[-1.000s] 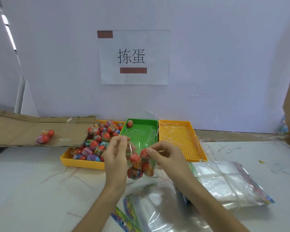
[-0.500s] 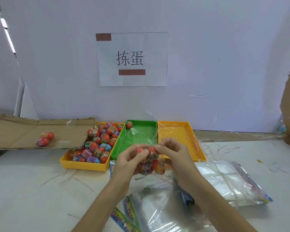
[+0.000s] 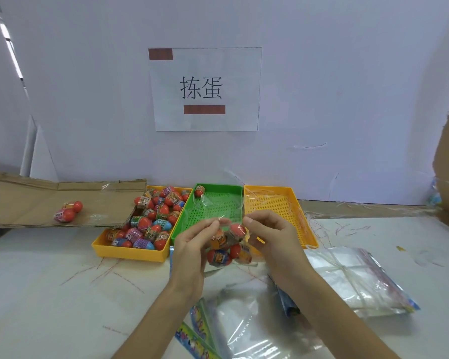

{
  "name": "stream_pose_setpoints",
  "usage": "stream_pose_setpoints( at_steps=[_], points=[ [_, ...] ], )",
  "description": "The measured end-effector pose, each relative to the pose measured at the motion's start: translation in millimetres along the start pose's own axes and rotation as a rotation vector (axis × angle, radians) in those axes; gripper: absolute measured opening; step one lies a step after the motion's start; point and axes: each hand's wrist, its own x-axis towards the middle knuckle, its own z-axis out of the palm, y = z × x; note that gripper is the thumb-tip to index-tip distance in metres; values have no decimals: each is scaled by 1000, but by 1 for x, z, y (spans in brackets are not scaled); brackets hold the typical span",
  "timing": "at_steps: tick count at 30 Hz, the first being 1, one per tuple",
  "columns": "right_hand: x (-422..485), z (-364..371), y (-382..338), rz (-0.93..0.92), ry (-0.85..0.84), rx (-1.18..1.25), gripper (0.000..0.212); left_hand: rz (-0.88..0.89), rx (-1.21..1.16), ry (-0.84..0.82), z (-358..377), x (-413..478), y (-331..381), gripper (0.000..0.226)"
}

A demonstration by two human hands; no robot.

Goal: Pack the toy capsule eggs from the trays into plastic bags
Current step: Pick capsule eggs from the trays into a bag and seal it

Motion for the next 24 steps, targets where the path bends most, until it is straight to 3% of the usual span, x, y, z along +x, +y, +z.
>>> stream_pose_setpoints(
  at_steps=[7, 12, 15, 24],
  points=[
    [1, -5, -8, 23, -197, 52, 24, -56, -42, -53, 4, -3, 2, 30],
    [1, -7, -9, 31, -216, -186, 32, -78, -50, -40, 5, -4, 5, 24],
    [-1, -5, -7, 28, -276, -188, 39, -63, -5, -57, 5, -4, 4, 26],
    [2, -5, -9, 11, -266, -69, 23, -86, -83, -115, 5, -4, 2, 30]
  ],
)
